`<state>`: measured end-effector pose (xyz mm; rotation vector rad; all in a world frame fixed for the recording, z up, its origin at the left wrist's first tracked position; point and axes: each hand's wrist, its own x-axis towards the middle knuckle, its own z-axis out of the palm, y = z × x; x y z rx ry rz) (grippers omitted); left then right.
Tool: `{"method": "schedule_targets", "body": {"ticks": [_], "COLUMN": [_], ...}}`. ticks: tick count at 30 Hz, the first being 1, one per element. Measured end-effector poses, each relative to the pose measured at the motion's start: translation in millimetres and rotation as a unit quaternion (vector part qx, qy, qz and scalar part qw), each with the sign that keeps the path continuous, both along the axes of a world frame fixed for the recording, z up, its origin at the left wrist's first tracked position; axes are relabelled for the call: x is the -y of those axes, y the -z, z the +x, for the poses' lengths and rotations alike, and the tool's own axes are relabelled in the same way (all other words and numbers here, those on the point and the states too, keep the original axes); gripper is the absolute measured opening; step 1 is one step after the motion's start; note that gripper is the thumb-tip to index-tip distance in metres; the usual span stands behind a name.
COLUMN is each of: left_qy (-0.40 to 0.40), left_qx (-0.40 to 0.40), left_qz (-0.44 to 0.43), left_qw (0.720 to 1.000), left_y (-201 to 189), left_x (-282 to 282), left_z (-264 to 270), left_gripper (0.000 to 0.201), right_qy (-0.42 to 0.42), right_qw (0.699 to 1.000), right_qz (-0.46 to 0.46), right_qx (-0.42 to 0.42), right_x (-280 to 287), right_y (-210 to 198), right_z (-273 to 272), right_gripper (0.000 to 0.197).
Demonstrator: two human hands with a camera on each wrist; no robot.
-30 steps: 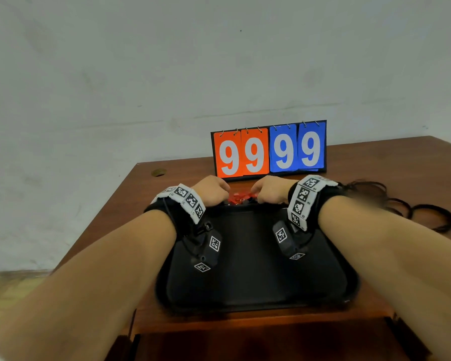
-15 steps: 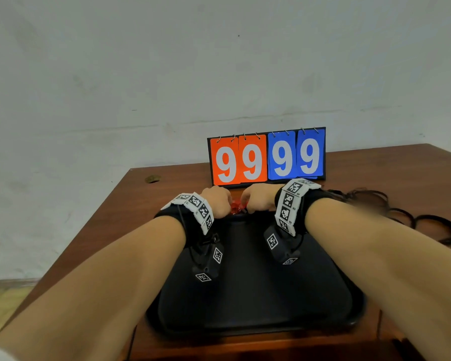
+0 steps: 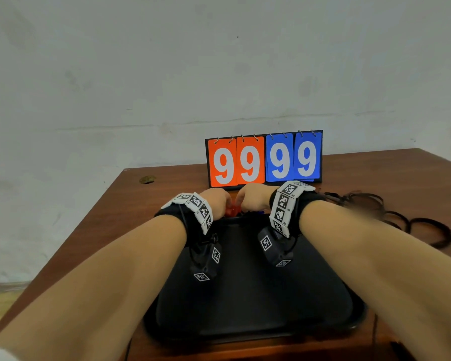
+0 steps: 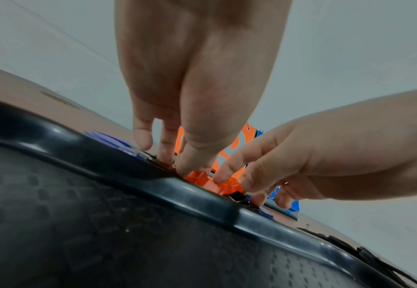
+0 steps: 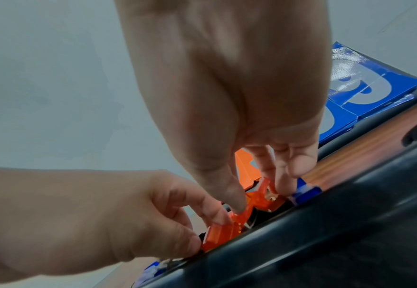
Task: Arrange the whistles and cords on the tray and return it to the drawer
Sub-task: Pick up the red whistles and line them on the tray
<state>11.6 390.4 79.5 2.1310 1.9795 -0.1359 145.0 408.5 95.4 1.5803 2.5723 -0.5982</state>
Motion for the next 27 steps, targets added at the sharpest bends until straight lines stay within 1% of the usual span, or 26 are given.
{"method": "schedule_targets", "body": {"ticks": [4, 11, 15, 17, 19, 20, 23, 27], "left_qy": [0.001, -0.008, -0.021, -0.037, -0.048, -0.049, -0.049, -0.065], "left_qx": [0.035, 0.074, 0.092, 0.107, 0.129, 0.139, 0.177, 0.252], "left_qz": [0.019, 0.052, 0.075, 0.100, 0.113, 0.118, 0.129, 0.146], "left_qw": [0.999, 0.996, 0.993, 0.989, 0.984, 0.982, 0.975, 0.955], "left_y": [5, 14, 14, 11, 7, 3, -8, -23], "left_x": [0, -3, -2, 3, 10, 15, 30, 58], "left_z": [-5, -13, -12, -13, -14, -15, -16, -15], "left_gripper": [0.036, 0.021, 0.022, 0.026, 0.032, 0.034, 0.030, 0.025], "right_qy": [0.022, 0.075, 0.106, 0.128, 0.160, 0.176, 0.203, 0.225], "right_qw": [0.998, 0.986, 0.976, 0.965, 0.948, 0.938, 0.919, 0.891], "right_qz": [0.015, 0.030, 0.030, 0.022, -0.016, -0.037, -0.077, -0.106], "right_qx": [-0.061, -0.146, -0.188, -0.226, -0.276, -0.296, -0.330, -0.380], "right_x": [-1, -8, -4, -1, 7, 12, 30, 59], "right_y": [3, 10, 10, 8, 4, 1, -10, -26], "right_z": [3, 10, 19, 23, 27, 28, 33, 40], "right_gripper": [0.029, 0.022, 0.025, 0.024, 0.022, 0.024, 0.031, 0.026]}}
